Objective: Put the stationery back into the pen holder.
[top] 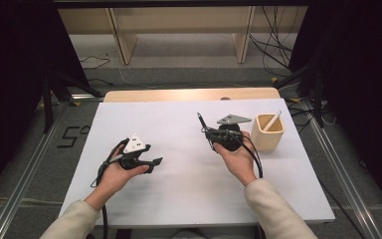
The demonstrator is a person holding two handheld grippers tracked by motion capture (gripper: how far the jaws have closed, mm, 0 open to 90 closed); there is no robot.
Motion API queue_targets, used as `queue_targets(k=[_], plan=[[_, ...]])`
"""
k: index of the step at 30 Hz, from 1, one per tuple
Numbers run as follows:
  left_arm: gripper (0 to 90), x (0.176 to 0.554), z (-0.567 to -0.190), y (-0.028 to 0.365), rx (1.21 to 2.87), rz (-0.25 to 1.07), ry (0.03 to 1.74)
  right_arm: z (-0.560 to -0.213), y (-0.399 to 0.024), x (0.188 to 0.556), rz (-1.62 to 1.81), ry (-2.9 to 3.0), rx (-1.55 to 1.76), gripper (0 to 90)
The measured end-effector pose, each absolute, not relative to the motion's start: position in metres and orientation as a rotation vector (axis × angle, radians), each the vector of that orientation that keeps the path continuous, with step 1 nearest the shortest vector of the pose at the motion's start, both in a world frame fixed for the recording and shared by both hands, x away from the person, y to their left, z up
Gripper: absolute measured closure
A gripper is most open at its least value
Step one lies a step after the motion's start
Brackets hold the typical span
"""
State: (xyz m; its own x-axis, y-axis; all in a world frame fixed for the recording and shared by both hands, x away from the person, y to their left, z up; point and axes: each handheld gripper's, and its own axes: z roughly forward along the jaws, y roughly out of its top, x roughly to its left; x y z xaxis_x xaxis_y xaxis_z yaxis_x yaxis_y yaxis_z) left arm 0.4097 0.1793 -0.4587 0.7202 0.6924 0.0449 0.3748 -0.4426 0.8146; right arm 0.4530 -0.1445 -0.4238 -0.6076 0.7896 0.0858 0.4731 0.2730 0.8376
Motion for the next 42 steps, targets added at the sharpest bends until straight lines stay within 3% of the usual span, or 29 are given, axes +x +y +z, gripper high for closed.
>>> queue_targets(k=[42], plan=[[32.3,0.409,-0.459,0.179,2.068,0.477,0.81,-0.395,-0.214,0.444,1.325,1.923,1.276,80.0]])
